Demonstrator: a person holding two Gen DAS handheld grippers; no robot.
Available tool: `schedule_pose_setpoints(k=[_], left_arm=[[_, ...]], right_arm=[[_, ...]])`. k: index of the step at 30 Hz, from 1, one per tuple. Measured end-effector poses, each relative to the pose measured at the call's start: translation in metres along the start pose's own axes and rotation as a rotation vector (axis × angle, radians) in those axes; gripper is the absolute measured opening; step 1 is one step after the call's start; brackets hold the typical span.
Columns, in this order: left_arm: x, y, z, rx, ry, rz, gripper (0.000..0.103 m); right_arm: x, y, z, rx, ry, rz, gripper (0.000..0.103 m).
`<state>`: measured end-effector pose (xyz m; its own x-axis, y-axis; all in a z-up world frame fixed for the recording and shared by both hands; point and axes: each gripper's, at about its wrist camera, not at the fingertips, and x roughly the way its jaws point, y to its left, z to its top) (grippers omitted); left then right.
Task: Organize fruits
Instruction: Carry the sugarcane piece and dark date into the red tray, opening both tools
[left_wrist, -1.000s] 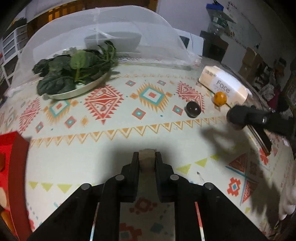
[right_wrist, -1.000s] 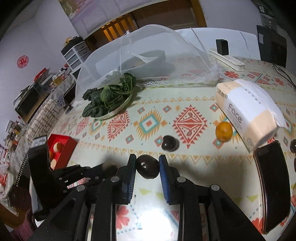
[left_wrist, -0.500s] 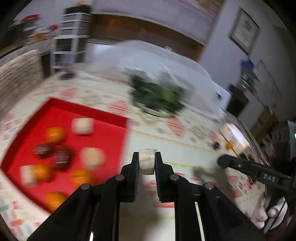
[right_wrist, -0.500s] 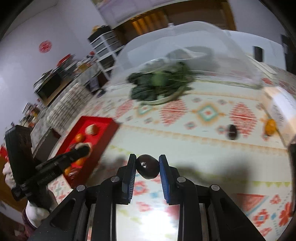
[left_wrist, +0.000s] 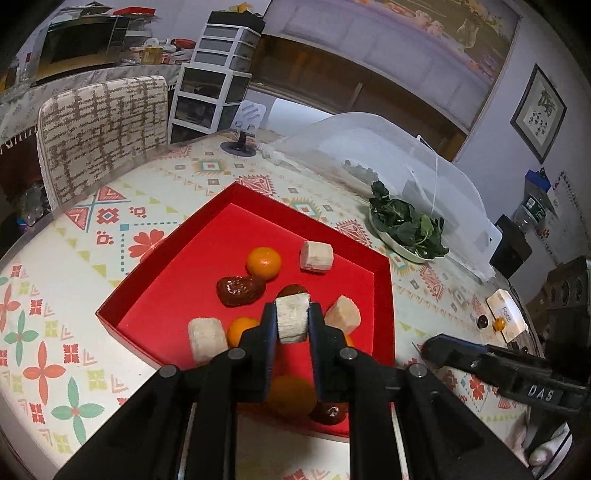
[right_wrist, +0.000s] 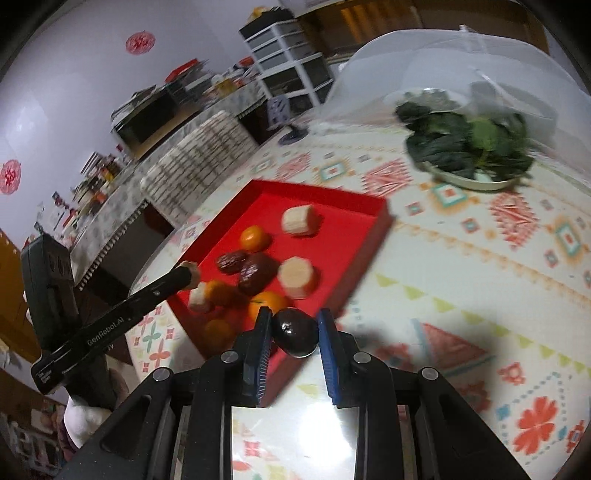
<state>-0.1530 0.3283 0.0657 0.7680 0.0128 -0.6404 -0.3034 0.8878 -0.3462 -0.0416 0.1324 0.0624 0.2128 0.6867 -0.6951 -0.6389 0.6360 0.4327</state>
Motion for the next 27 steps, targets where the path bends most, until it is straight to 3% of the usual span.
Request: schedule_pose_setpoints(k=[21, 24, 27], left_arm=[[0.016, -0.016, 0.019, 0.16, -0.075, 0.249, 0.015], [0.016, -0.016, 0.02, 0.163, -0.086, 0.266, 0.02], [0.013, -0.014, 0.022, 0.154, -0.096, 0.276, 0.031]], right_arm=[[0.056, 0.035, -0.005, -0.101, 0.048, -0.069, 0.027], [0.058, 0.037, -0.004, -0.116, 0.045, -0.083, 0.027], [0.06, 0.037, -0.004, -0.12, 0.041, -0.093, 0.027]])
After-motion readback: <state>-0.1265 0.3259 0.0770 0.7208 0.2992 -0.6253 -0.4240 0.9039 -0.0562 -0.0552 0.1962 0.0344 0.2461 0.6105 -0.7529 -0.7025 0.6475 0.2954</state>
